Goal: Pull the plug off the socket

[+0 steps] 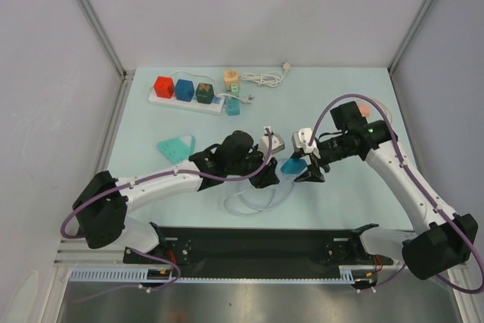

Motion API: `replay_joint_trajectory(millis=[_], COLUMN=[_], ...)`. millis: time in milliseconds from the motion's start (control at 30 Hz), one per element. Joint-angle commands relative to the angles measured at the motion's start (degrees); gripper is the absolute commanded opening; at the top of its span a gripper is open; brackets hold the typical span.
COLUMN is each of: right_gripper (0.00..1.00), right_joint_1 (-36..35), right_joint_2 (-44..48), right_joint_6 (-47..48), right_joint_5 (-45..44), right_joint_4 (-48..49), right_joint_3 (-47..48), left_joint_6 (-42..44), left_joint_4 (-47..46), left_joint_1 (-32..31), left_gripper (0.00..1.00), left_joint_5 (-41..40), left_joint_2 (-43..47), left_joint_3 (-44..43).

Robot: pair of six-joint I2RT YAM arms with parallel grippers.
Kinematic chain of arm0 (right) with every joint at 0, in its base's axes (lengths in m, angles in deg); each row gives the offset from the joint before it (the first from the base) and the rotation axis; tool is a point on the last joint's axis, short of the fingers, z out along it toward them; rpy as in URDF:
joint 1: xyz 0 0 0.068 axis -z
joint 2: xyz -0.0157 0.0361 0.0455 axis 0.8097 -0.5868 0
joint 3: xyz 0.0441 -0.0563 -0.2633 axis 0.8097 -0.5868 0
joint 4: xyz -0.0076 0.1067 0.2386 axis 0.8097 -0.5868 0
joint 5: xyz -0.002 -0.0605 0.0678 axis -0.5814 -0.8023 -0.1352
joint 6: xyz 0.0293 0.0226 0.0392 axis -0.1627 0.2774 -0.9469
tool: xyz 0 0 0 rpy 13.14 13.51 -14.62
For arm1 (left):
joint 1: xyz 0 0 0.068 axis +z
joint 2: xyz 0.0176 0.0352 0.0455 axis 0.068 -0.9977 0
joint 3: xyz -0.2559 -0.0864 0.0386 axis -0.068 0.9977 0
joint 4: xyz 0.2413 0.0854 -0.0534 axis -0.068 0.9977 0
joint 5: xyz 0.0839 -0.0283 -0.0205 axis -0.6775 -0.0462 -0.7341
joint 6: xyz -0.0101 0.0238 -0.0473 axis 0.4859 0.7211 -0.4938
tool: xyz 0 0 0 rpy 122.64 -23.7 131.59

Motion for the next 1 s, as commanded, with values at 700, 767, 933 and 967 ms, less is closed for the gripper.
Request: replay_joint_trajectory(millis=[700,767,933,967], right_gripper=[0.34,0.36,0.18,0.12], right_joint_1=[-4.86,-5.39,-6.71,-6.8], right_joint_2=[5.91,5.65,5.38,5.47], right_joint_6=[-11.41,-11.41,-11.14,-10.97], right_joint_5=[-10.84,-12.42,-12.78,-12.86], right_joint_4=[14.51,14.6,13.81,13.46], right_joint_3=[-5.0,-5.08,-4.56,-4.56], left_joint_6=[-19.43,-20.14,-21.37,-21.72], left_joint_4=[-15.5,-16.46,-16.29,-16.29], left_joint_1=[4.93,5.28,6.07,6.6], left_gripper=[0.0,0.0,0.0,0.0], left_joint_5=[4.07,4.68,4.24,4.07], left_joint_2=[2.37,2.28,1.85,1.67], left_joint_3=[1.75,2.01,2.37,2.45])
